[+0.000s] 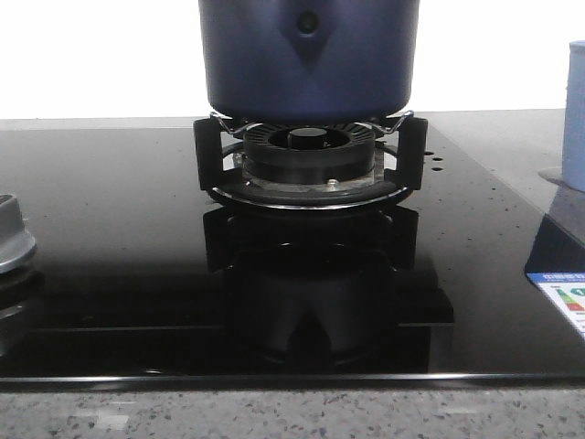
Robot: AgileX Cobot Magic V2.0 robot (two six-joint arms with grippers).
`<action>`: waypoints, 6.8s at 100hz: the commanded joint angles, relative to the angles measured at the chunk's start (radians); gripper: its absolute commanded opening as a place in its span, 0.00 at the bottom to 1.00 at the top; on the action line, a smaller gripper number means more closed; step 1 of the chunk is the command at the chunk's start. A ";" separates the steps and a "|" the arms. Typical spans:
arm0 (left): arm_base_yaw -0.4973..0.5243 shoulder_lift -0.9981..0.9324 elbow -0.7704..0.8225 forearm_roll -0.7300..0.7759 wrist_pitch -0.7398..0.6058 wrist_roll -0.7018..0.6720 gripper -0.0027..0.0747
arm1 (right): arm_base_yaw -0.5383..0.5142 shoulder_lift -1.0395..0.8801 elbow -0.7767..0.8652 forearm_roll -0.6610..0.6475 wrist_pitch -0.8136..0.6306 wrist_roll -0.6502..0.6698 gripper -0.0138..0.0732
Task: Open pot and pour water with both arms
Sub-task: 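Grasp the light blue cup with the right gripper and lift it, then carry the cup over the open pot with the right gripper, then tilt the cup with the right gripper to pour water into the pot, then return the cup upright and set it on the counter with the right gripper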
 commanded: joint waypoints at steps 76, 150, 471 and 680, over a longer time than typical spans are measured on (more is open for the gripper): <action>0.002 -0.015 -0.034 -0.095 -0.004 -0.002 0.41 | -0.006 0.227 0.005 0.014 -0.275 0.000 0.88; 0.002 -0.015 -0.034 -0.095 -0.004 -0.002 0.41 | -0.006 0.557 0.005 0.051 -0.719 0.000 0.88; 0.000 -0.015 -0.034 -0.096 0.033 -0.002 0.41 | 0.282 0.776 -0.864 -1.346 -0.102 -0.010 0.48; 0.000 -0.015 -0.034 -0.105 0.033 -0.002 0.41 | -0.152 0.514 -0.378 -1.134 -0.256 0.927 0.48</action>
